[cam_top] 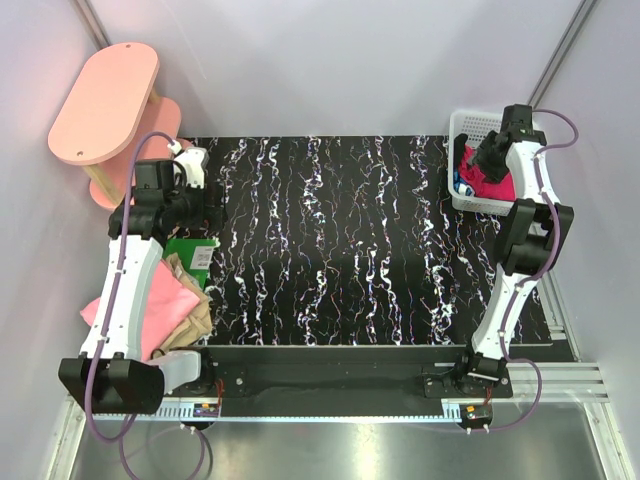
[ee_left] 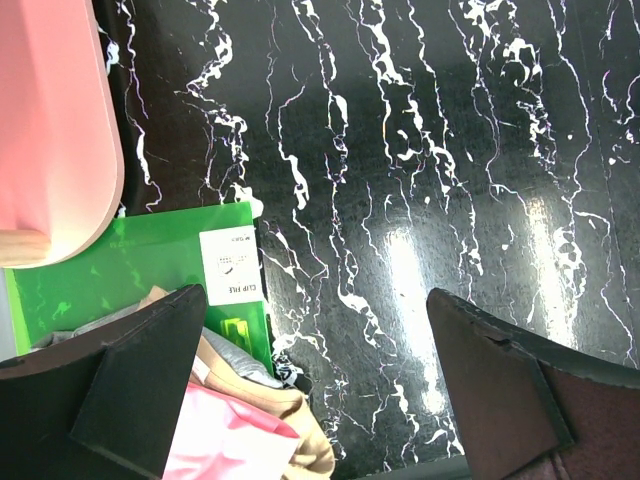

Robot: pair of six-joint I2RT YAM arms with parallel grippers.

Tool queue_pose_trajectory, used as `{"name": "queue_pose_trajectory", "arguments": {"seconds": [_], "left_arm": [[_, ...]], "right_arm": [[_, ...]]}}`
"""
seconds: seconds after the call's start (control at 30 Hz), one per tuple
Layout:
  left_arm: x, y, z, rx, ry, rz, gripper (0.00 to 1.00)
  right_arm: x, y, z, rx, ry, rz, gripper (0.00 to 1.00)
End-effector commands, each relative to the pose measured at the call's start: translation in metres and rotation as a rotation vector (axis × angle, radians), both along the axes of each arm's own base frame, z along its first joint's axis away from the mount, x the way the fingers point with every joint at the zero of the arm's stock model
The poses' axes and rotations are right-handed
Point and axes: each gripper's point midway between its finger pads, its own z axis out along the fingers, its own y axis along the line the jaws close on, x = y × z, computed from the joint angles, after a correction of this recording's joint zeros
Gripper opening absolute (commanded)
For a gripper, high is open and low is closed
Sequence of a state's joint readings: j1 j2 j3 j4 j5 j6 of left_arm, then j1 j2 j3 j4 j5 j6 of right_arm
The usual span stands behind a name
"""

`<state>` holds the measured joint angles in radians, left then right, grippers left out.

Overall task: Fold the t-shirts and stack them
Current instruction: Grab crumpled tshirt from bin with the right arm

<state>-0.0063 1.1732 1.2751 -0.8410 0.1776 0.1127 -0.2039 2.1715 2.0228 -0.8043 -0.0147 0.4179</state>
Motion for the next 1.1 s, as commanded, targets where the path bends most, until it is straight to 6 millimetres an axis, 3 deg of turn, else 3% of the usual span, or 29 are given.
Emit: {"name": "queue_pose_trajectory", "arguments": {"seconds": [0.0, 0.1, 0.3, 0.43, 0.47, 0.5, 0.57, 0.63, 0.73, 0.77, 0.83, 0.87, 0.93, 0.97, 1.0, 1.03, 1.07], "left_arm": [[0.008, 0.005, 0.007, 0.018, -0.049, 0.015, 0.99], [0.007, 0.006, 0.009, 0.019, -0.055, 0.018, 0.99], [0.004, 0.005, 0.01, 0.018, -0.063, 0.012, 0.99], [0.004, 0.006, 0.008, 0.025, -0.061, 0.011, 0.99], [0.004, 0.006, 0.008, 0.026, -0.061, 0.012, 0.99], [0.004, 0.007, 0.008, 0.028, -0.06, 0.012, 0.99], [0.003, 0.008, 0.005, 0.034, -0.057, 0.017, 0.99], [0.003, 0.008, 0.003, 0.036, -0.054, 0.015, 0.99], [0.006, 0.006, -0.001, 0.026, -0.053, 0.012, 0.99], [0.007, 0.005, -0.002, 0.02, -0.053, 0.009, 0.99], [0.012, 0.011, 0.0, -0.006, -0.057, 0.037, 0.99], [0.013, 0.008, 0.001, -0.043, -0.052, 0.023, 0.99], [0.018, 0.011, 0.011, -0.093, -0.067, 0.036, 0.99], [0.019, 0.007, 0.015, -0.125, -0.069, 0.022, 0.99], [0.02, 0.007, 0.018, -0.144, -0.072, 0.028, 0.99], [0.02, 0.008, 0.025, -0.162, -0.082, 0.03, 0.99], [0.02, 0.008, 0.027, -0.174, -0.084, 0.03, 0.99]], "right_arm": [[0.015, 0.004, 0.008, 0.028, -0.051, 0.01, 0.54], [0.015, 0.005, 0.001, 0.035, -0.037, 0.02, 0.65], [0.02, 0.003, -0.013, 0.032, -0.019, 0.018, 0.64], [0.024, 0.001, -0.019, 0.028, -0.013, 0.017, 0.36], [0.025, 0.001, -0.02, 0.028, -0.014, 0.017, 0.18], [0.025, 0.002, -0.018, 0.029, -0.016, 0.02, 0.1], [0.024, 0.003, -0.011, 0.036, -0.028, 0.023, 0.0], [0.024, 0.007, 0.001, 0.042, -0.05, 0.031, 0.0], [0.023, 0.013, 0.047, 0.046, -0.137, 0.051, 0.0], [0.021, 0.019, 0.081, 0.035, -0.203, 0.065, 0.0], [0.016, 0.032, 0.121, 0.024, -0.279, 0.095, 0.0], [0.008, 0.053, 0.166, 0.004, -0.368, 0.138, 0.0], [-0.006, 0.081, 0.211, -0.065, -0.446, 0.205, 0.0], [-0.019, 0.095, 0.256, -0.104, -0.537, 0.236, 0.0], [-0.031, 0.138, 0.276, -0.123, -0.576, 0.336, 0.0], [-0.043, 0.155, 0.286, -0.131, -0.577, 0.373, 0.0], [-0.059, 0.175, 0.318, -0.129, -0.648, 0.42, 0.0]]}}
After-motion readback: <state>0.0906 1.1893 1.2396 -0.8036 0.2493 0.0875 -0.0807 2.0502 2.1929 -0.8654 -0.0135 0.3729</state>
